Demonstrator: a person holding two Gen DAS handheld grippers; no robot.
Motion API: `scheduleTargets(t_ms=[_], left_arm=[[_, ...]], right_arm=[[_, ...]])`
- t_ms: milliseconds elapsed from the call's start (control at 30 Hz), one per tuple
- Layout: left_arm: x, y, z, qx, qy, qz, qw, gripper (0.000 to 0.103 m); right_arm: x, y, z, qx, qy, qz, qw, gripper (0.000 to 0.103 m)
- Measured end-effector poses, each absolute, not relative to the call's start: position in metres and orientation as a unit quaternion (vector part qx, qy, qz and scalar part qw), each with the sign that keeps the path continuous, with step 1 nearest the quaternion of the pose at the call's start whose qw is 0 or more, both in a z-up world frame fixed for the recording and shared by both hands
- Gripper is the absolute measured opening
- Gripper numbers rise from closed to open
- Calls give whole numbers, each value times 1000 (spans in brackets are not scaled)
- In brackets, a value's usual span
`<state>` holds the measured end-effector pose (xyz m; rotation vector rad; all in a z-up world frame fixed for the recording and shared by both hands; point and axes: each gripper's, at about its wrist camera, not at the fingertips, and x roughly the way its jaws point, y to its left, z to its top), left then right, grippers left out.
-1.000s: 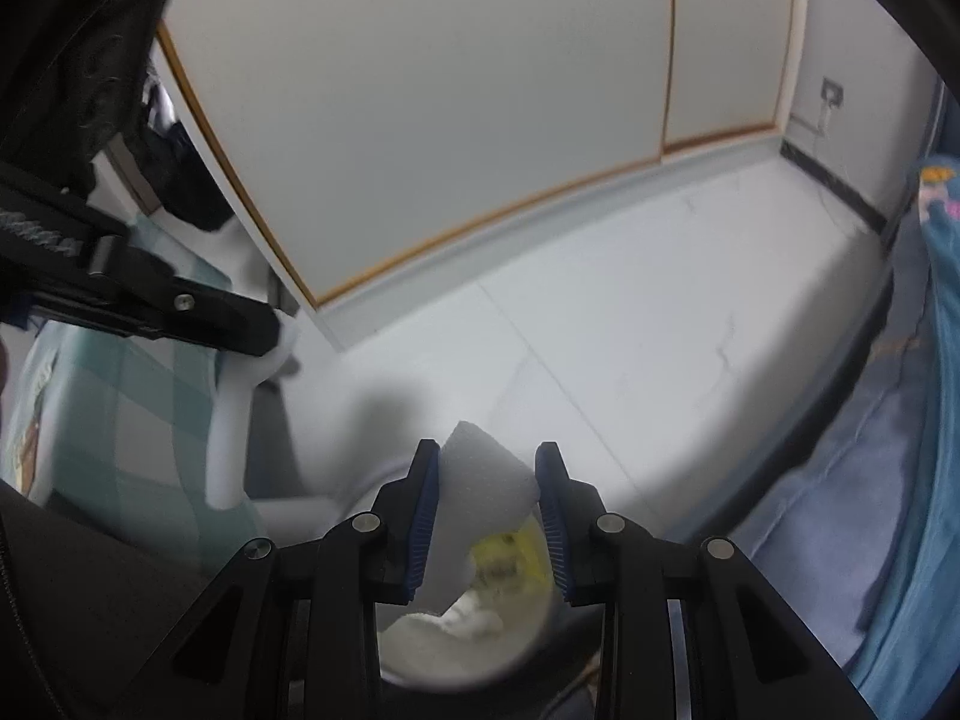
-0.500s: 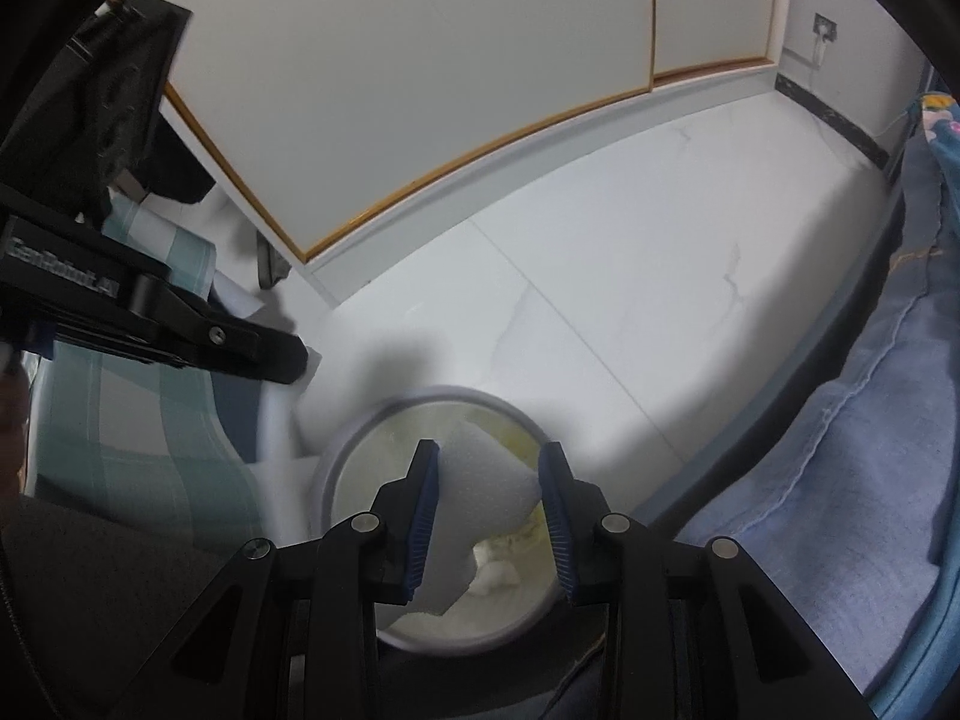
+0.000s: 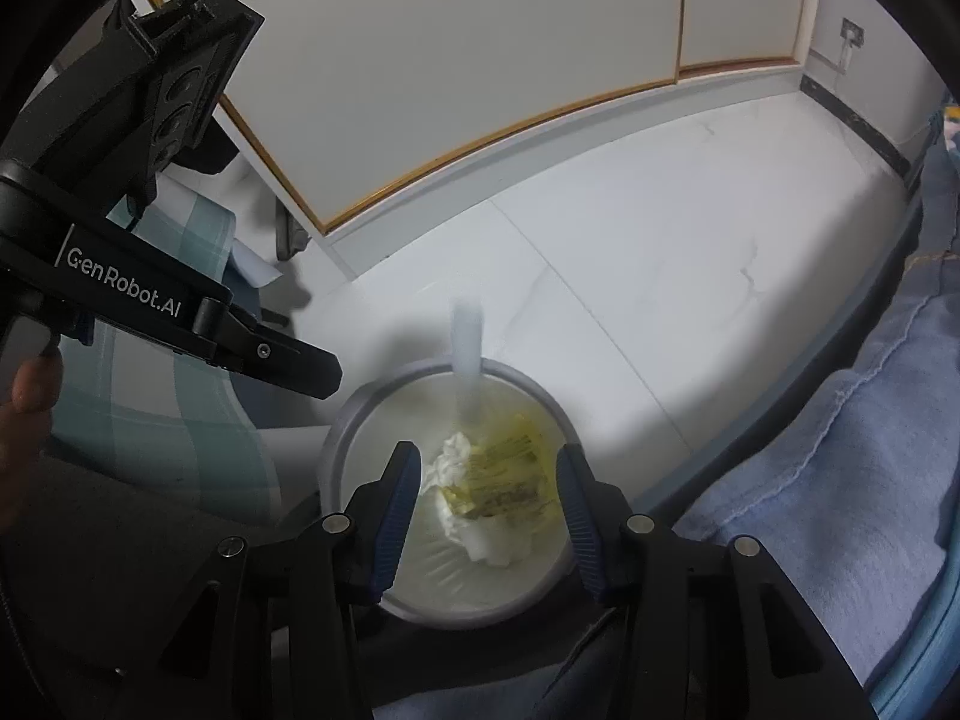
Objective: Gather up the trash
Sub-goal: 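Open the right gripper to drop the foam piece into the bin, then move both tools back over the table toward the snack packets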
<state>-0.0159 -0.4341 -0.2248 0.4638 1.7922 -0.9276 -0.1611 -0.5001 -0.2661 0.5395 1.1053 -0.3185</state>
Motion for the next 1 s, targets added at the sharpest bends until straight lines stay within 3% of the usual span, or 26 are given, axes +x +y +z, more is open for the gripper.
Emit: scheduleTargets(t_ms=[367, 533, 667, 800, 900, 1000], left_arm=[[-11, -428, -209, 197, 731, -376, 535, 16], [-1, -421, -170, 177, 683, -387, 593, 39], [15, -410, -133, 138, 649, -383, 643, 42], [28, -387, -94, 117, 607, -368, 695, 64], [42, -357, -63, 83, 575, -350, 735, 66], [54, -320, -36, 45, 543, -311, 779, 74]], right_arm=[[-163, -500, -260, 248, 512, -153, 808, 55], [-163, -503, -242, 238, 499, -160, 818, 61], [-160, -506, -215, 230, 477, -165, 832, 68], [-151, -505, -178, 218, 447, -164, 852, 71], [-142, -500, -151, 203, 424, -158, 868, 75], [-128, -487, -122, 187, 402, -142, 885, 75]])
